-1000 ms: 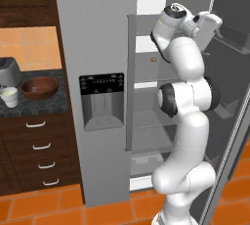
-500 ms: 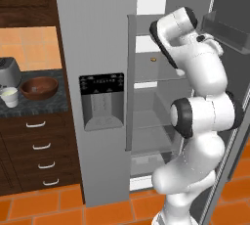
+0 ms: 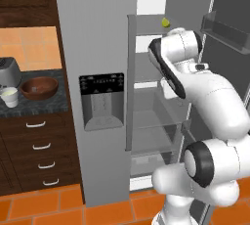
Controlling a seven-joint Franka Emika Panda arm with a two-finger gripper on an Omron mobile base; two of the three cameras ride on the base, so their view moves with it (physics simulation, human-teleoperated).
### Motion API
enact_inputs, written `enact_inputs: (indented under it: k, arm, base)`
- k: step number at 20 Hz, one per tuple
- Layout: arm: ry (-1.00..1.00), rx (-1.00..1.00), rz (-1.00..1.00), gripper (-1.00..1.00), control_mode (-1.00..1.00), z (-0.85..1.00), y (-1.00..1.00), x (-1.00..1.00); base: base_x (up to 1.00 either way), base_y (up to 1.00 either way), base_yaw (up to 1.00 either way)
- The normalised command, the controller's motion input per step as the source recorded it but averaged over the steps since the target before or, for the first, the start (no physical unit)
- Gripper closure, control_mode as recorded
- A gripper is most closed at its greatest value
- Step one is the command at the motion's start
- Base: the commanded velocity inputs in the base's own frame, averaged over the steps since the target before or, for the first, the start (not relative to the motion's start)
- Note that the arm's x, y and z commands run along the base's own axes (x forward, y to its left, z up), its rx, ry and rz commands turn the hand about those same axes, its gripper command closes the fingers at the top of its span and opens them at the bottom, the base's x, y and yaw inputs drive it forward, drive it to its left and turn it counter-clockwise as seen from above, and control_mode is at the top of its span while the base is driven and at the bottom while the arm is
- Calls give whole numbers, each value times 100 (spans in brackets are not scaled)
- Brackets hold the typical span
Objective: Grab a lemon wedge from the fridge and one ice cube from the ice bowl, and put them in the glass of lemonade.
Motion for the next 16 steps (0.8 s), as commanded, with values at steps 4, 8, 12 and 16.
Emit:
enact_inputs:
  k: [4, 8, 12, 16]
  arm:
    - [-18, 12, 33, -100, -100, -6, 32, -82]
    - [-32, 14, 29, -100, -100, 1, 21, -52]
    - [-39, 24, 4, -100, -100, 2, 0, 5]
    - [-22, 17, 2, -100, -100, 34, 0, -29]
  base:
    - [0, 0, 0]
    - [0, 0, 0]
    - [0, 0, 0]
    - [0, 0, 0]
